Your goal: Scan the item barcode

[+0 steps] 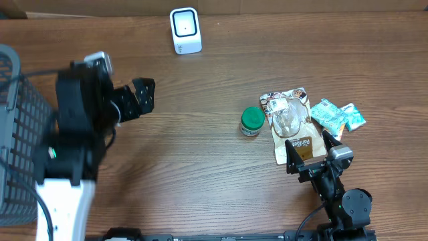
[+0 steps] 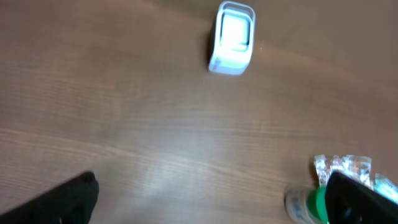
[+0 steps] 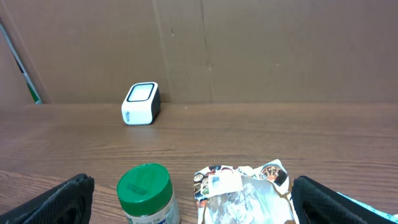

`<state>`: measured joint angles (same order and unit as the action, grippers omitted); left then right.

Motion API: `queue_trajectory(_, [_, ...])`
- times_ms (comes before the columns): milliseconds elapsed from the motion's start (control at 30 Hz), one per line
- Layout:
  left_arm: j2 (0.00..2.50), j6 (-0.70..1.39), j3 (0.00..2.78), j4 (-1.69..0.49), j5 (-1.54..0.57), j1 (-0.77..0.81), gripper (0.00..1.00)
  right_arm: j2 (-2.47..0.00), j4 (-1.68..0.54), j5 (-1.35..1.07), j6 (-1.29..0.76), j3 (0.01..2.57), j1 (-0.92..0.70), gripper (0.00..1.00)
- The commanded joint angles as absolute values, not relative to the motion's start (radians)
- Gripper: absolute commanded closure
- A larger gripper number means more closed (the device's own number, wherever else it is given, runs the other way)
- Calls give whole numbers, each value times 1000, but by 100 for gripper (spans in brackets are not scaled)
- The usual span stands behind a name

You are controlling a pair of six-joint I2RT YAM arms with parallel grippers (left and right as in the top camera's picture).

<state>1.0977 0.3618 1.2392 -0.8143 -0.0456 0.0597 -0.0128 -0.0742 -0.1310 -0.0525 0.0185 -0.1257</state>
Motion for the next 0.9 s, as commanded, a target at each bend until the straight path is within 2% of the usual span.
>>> queue_trajectory(0, [934,330,1030,-647,-29,66,0,-3,-70,-136,-60,8,-123,0])
queue_trajectory(167, [717,157,743,-300,-118,66,1,-3,-70,-136,-60,8,-123,0])
queue_trajectory(467, [413,-5,331,65,-153,67,0,-3,-70,-136,-60,8,-123,0])
queue_trajectory(700, [218,-236,134,139,-207,97,1,-3,-70,-136,-60,8,-123,0])
queue_trajectory(867, [103,-270,51,133,-202,99,0,-3,-70,-136,-60,8,-123,0])
